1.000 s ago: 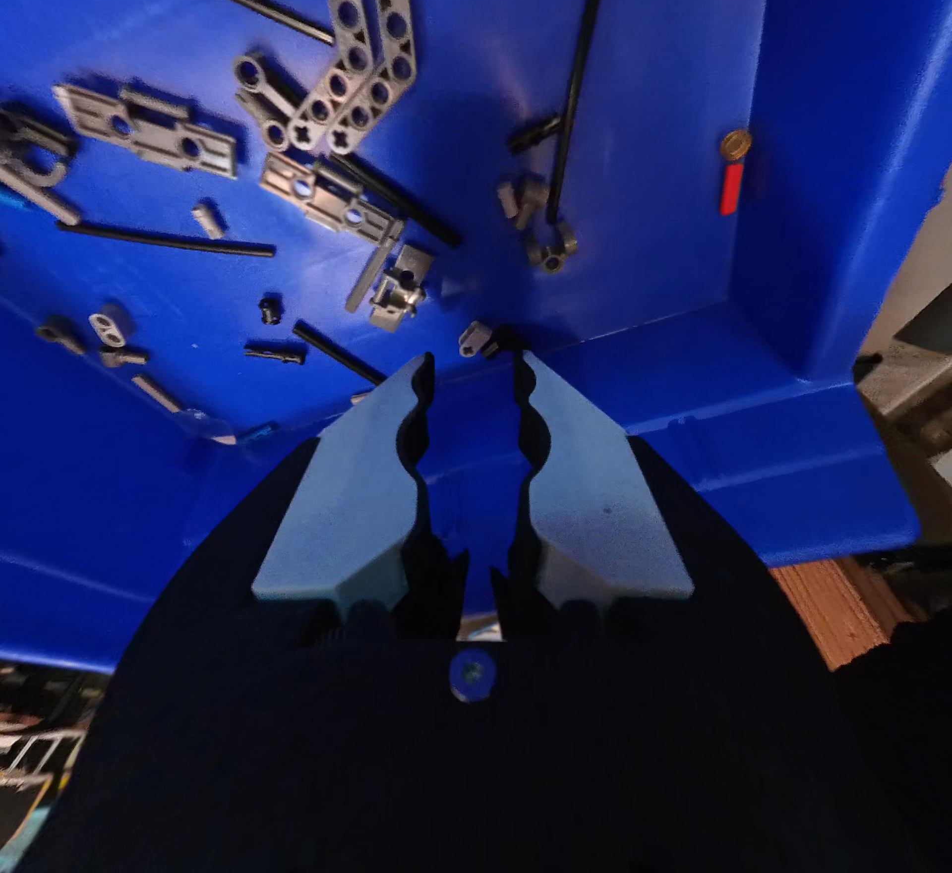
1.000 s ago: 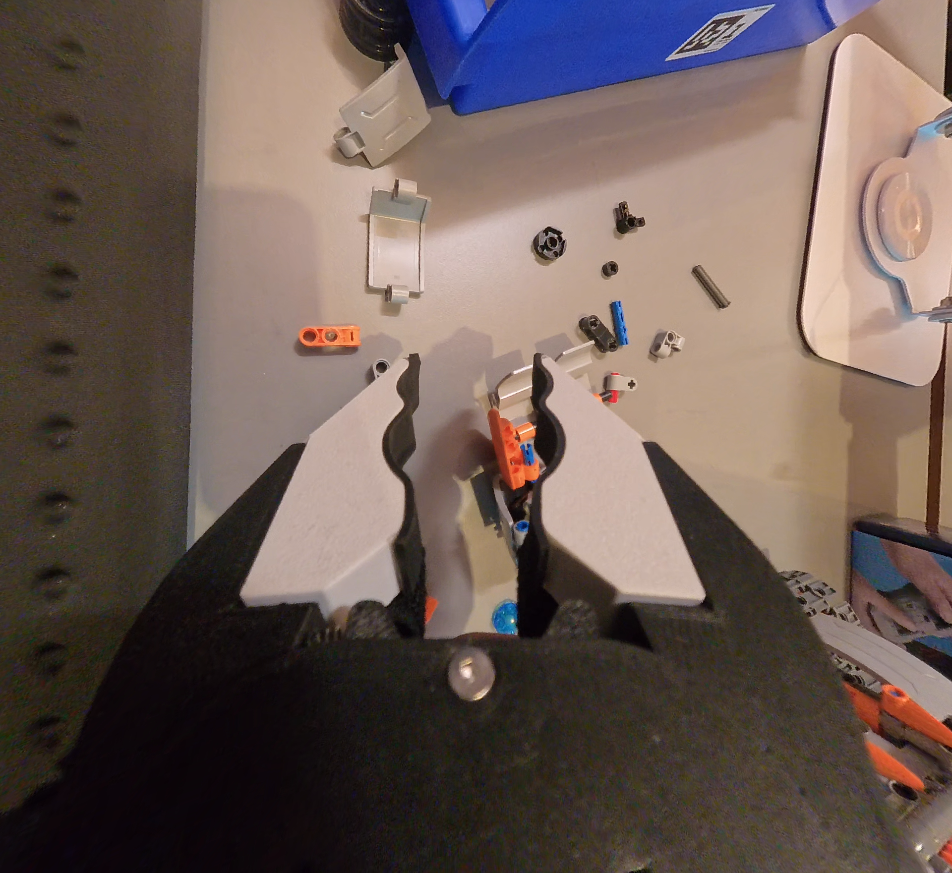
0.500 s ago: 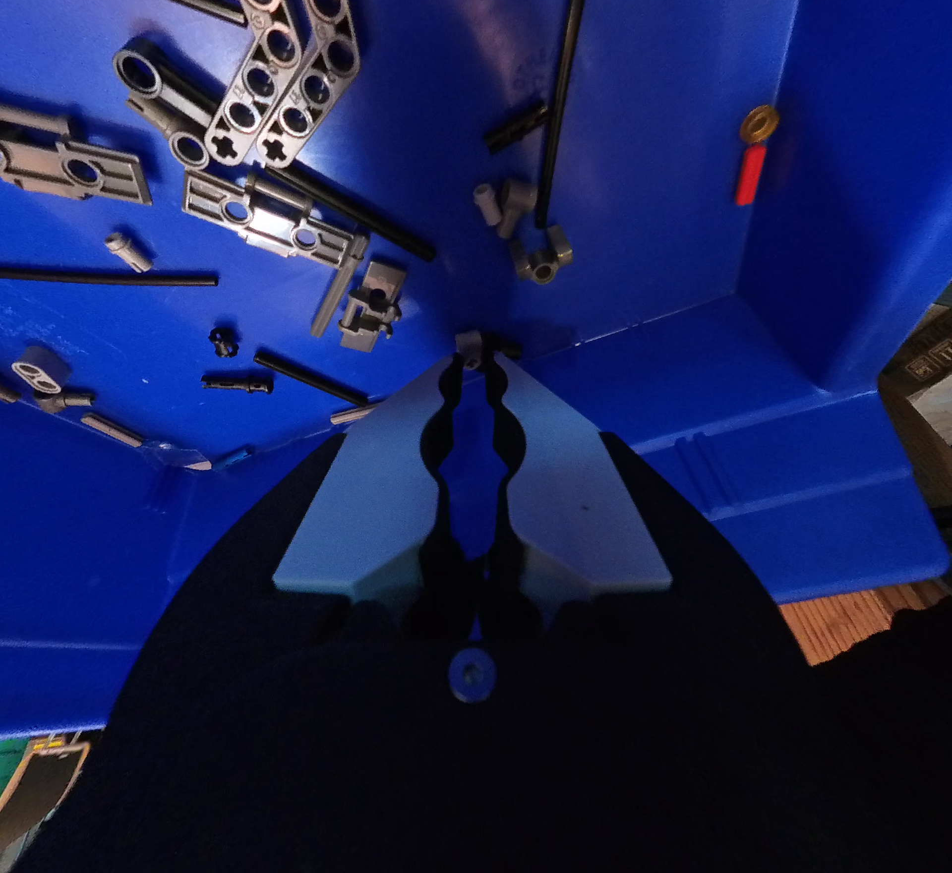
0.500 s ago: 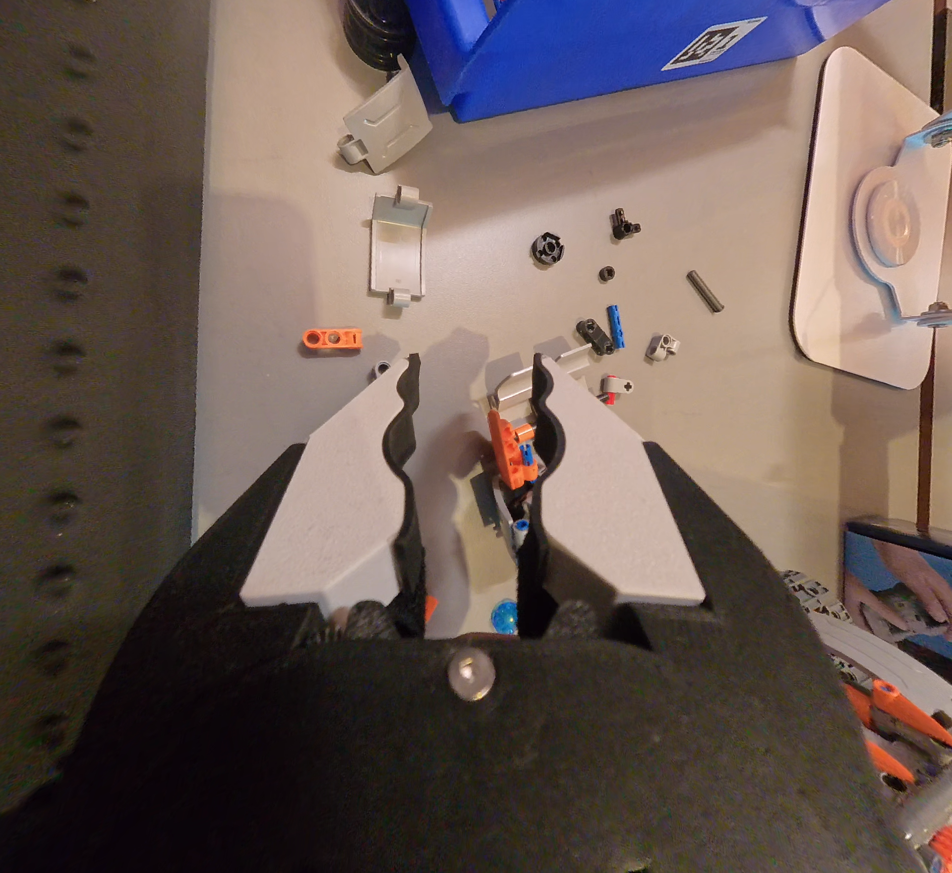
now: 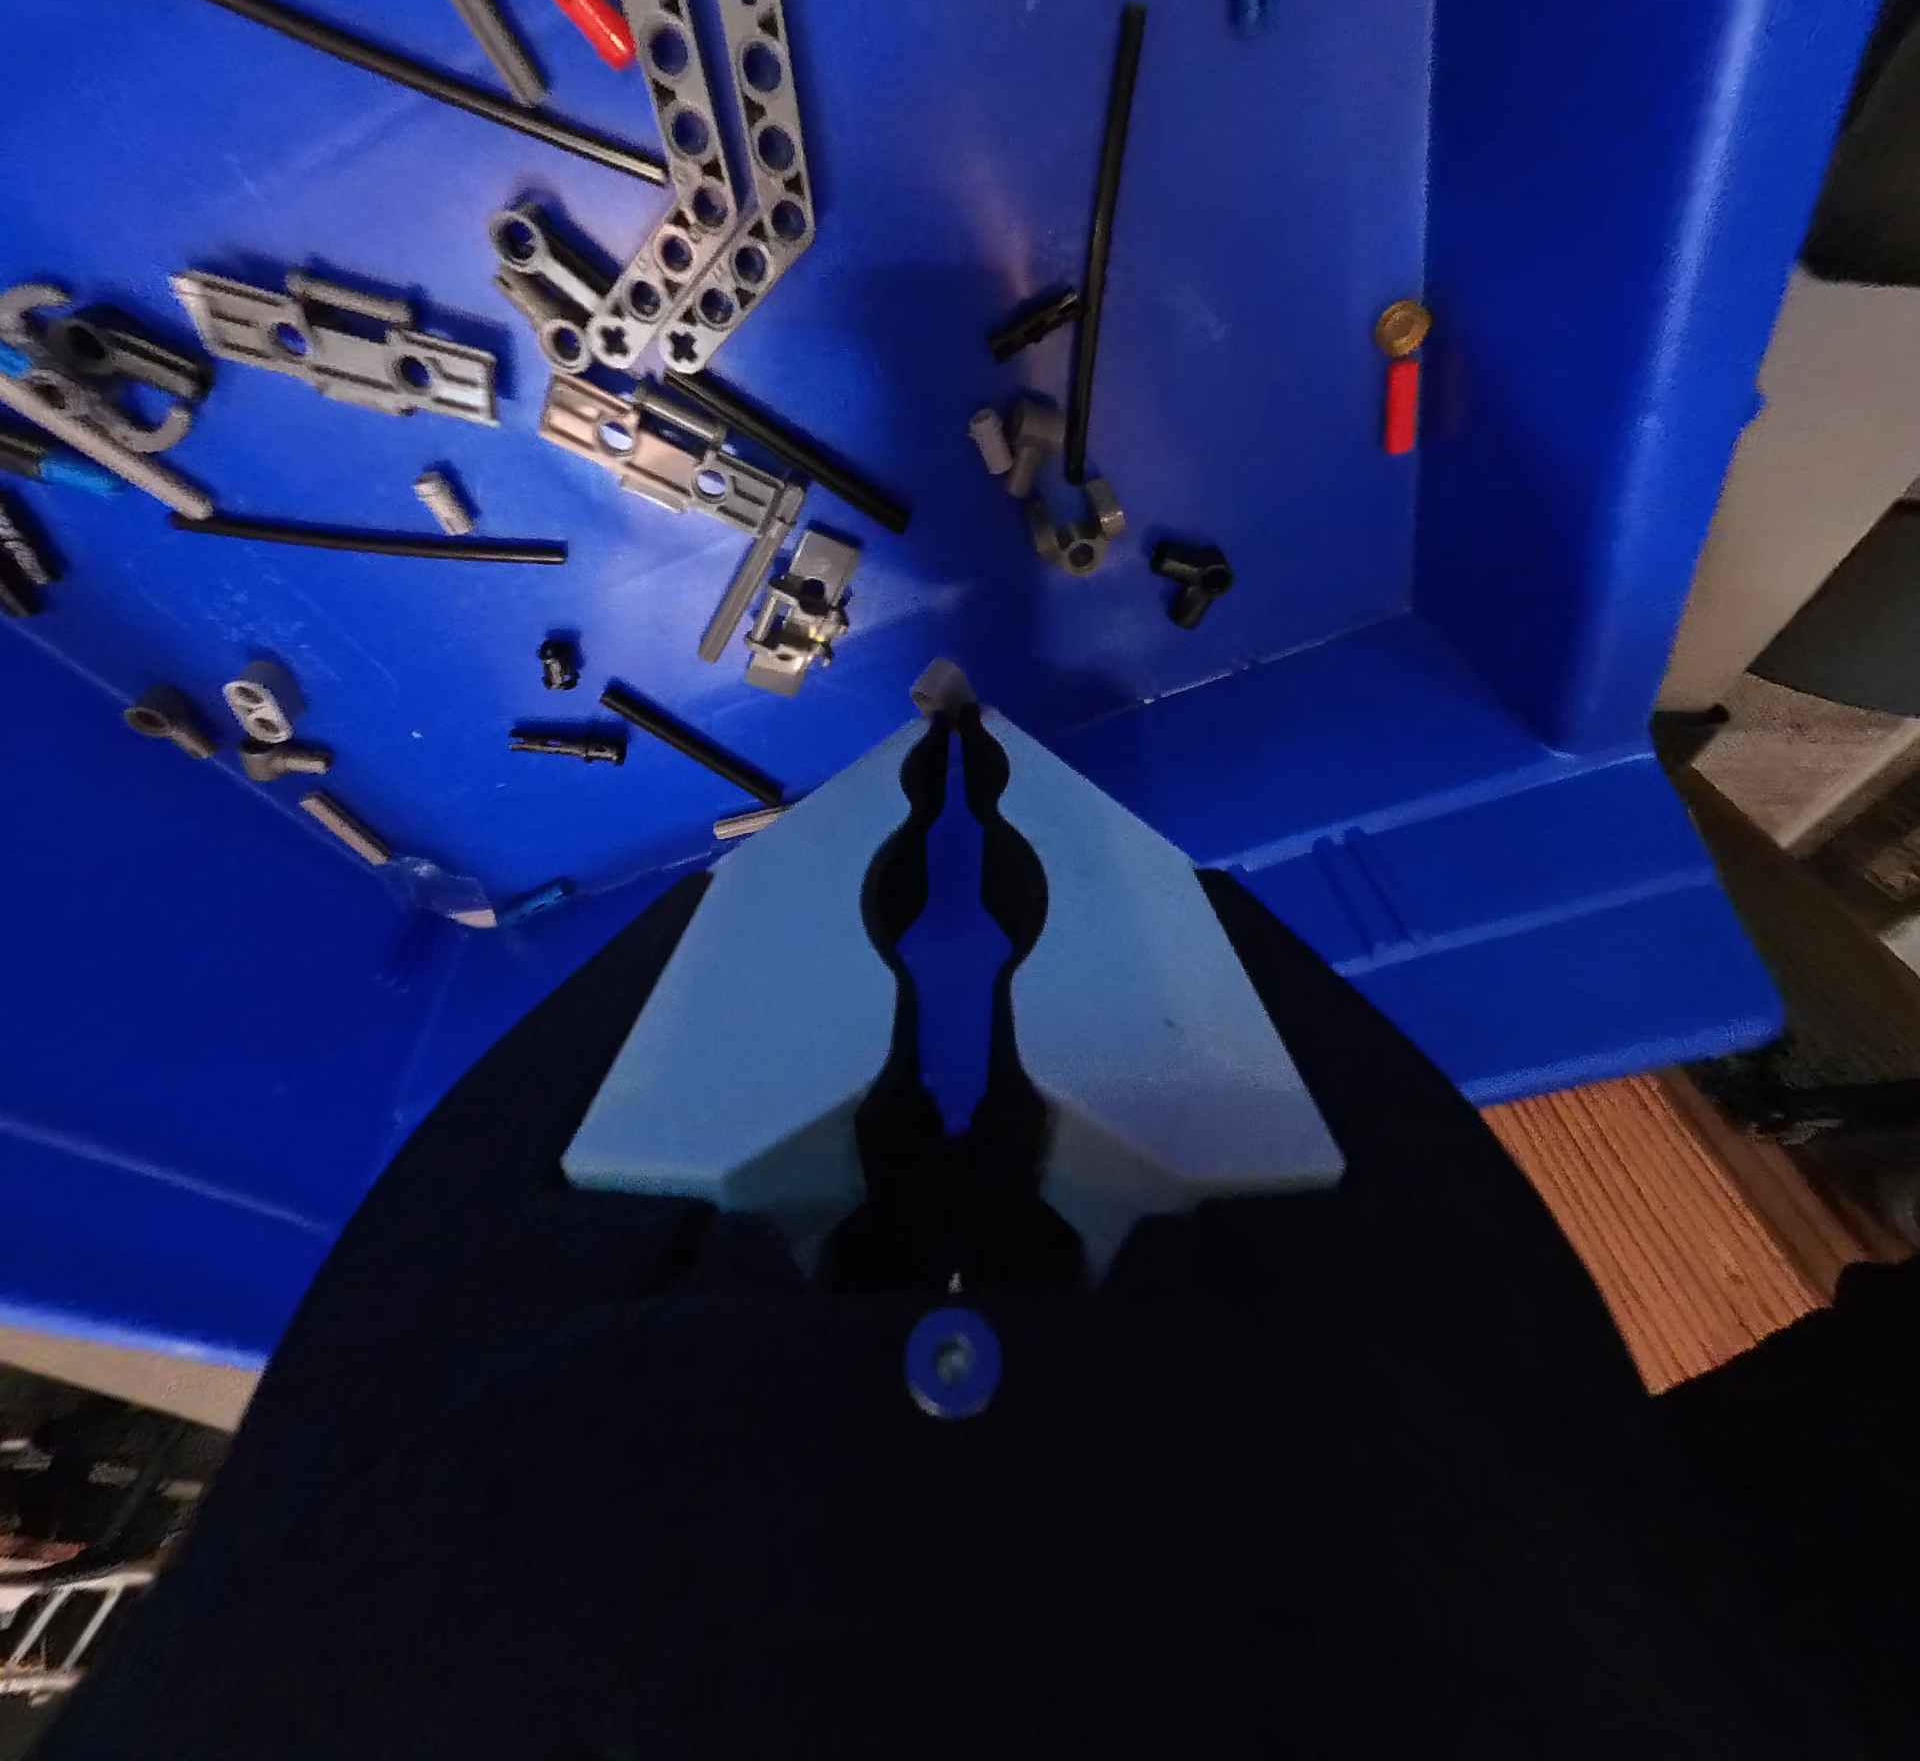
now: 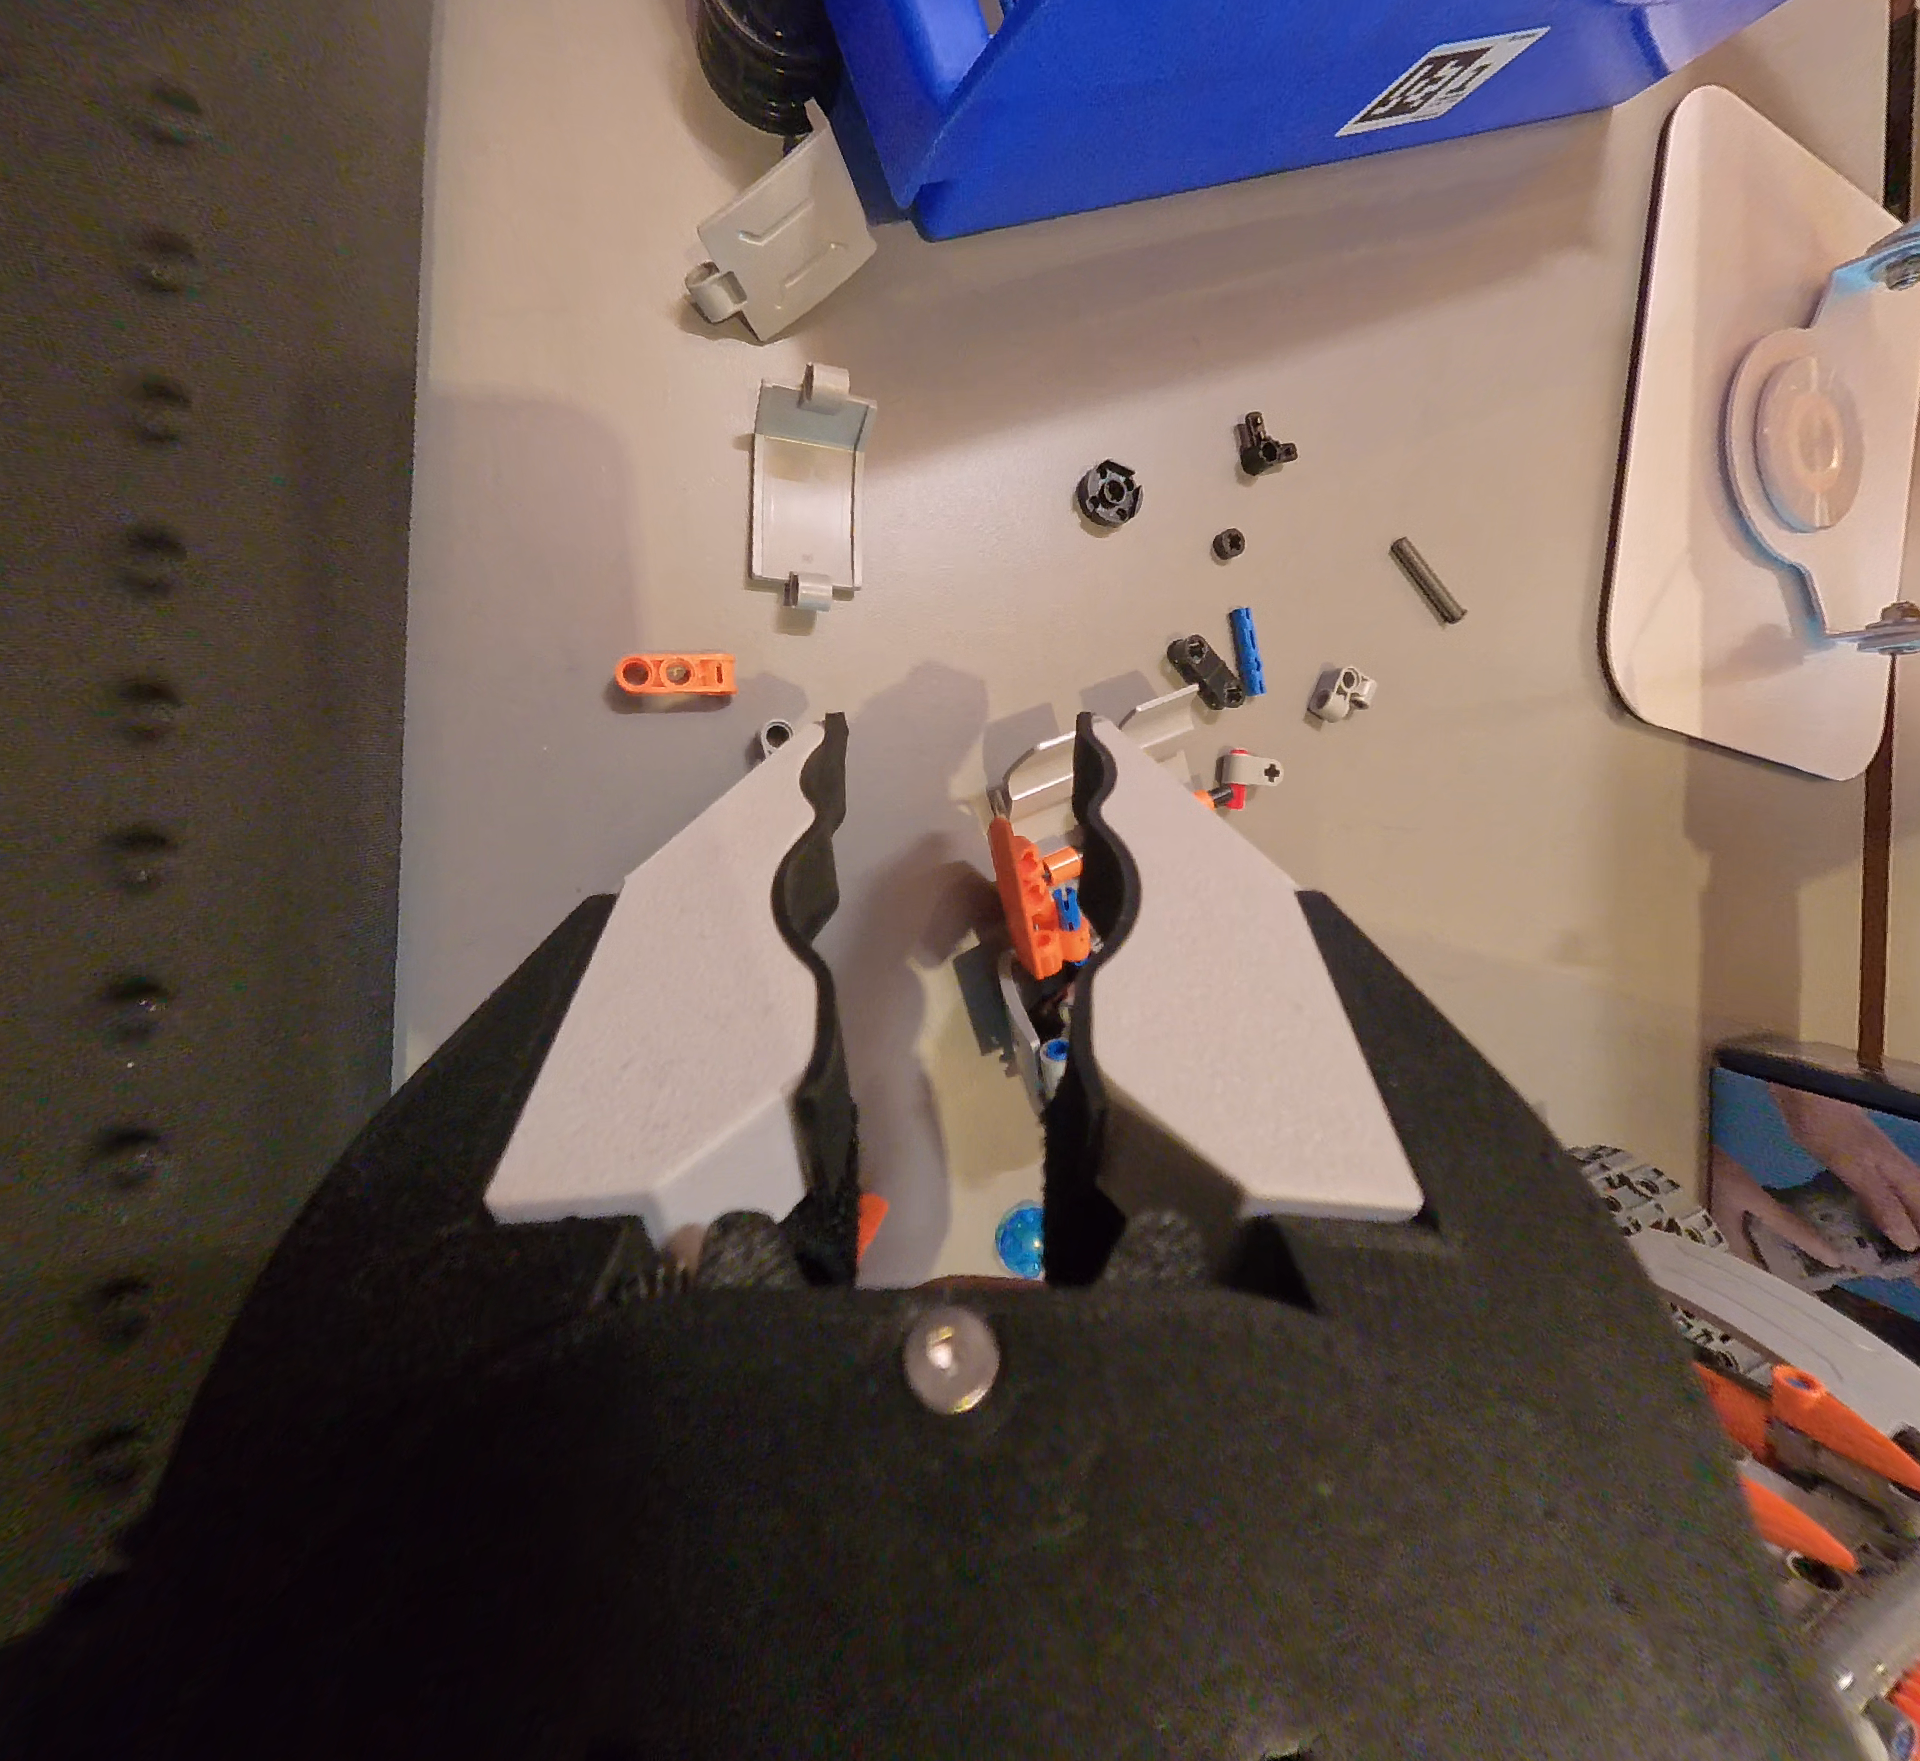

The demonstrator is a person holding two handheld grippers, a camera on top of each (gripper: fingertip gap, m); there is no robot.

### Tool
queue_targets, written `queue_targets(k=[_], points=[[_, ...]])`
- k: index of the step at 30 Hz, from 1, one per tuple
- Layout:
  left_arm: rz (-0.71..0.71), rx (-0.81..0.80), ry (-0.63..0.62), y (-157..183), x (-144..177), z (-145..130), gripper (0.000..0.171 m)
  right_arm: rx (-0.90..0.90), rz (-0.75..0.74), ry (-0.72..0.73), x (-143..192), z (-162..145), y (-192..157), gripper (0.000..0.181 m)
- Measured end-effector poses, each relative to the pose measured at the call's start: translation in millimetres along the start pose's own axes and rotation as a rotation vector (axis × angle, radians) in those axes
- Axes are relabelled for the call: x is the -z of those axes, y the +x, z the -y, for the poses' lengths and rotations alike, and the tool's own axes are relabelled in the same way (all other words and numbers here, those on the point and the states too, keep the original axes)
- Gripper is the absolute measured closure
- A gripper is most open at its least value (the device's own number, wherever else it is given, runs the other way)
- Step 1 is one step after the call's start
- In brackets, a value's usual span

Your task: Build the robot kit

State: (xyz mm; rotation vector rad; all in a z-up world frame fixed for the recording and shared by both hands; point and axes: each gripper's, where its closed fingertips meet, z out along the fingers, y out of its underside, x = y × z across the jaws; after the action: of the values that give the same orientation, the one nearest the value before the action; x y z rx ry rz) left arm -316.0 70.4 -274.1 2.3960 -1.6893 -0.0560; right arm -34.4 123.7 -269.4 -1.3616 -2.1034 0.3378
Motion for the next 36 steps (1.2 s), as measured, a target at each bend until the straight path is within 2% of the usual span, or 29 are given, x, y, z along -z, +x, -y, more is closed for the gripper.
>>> queue_targets(k=[5, 9, 12, 14, 17, 23, 28, 30, 33, 36], points=[[0.089, -0.053, 0.152, 0, 51, 30, 0.171, -0.001, 0.004, -0.002, -1, 0, 0, 0.139], [0.201, -0.143, 0.303, -3, 103, 85, 0.171, -0.002, 0.008, -0.002, -2, -1, -1, 0.139], [0.235, -0.213, 0.364, -5, 127, 131, 0.171, -0.001, 0.007, -0.002, -1, 0, -1, 0.140], [0.234, -0.254, 0.341, -8, 127, 156, 0.171, 0.000, 0.006, 0.000, -1, 0, -1, 0.140], [0.185, -0.317, 0.258, -11, 109, 184, 0.171, 0.002, 0.004, 0.002, 0, 1, -1, 0.140], [0.058, -0.407, 0.107, -8, 57, 217, 0.171, 0.004, 0.007, 0.001, 1, 0, -2, 0.140], [0.000, -0.399, 0.079, -6, 28, 230, 0.170, 0.005, 0.012, 0.000, 1, 0, -3, 0.139], [0.014, -0.386, 0.089, -10, 26, 229, 0.161, 0.004, 0.014, -0.003, 0, -1, -3, 0.139], [0.046, -0.354, 0.151, -17, 37, 227, 0.155, 0.005, 0.015, -0.004, 0, -1, -3, 0.139], [0.105, -0.297, 0.231, -28, 63, 213, 0.156, 0.006, 0.013, -0.005, 0, -1, -3, 0.139]])
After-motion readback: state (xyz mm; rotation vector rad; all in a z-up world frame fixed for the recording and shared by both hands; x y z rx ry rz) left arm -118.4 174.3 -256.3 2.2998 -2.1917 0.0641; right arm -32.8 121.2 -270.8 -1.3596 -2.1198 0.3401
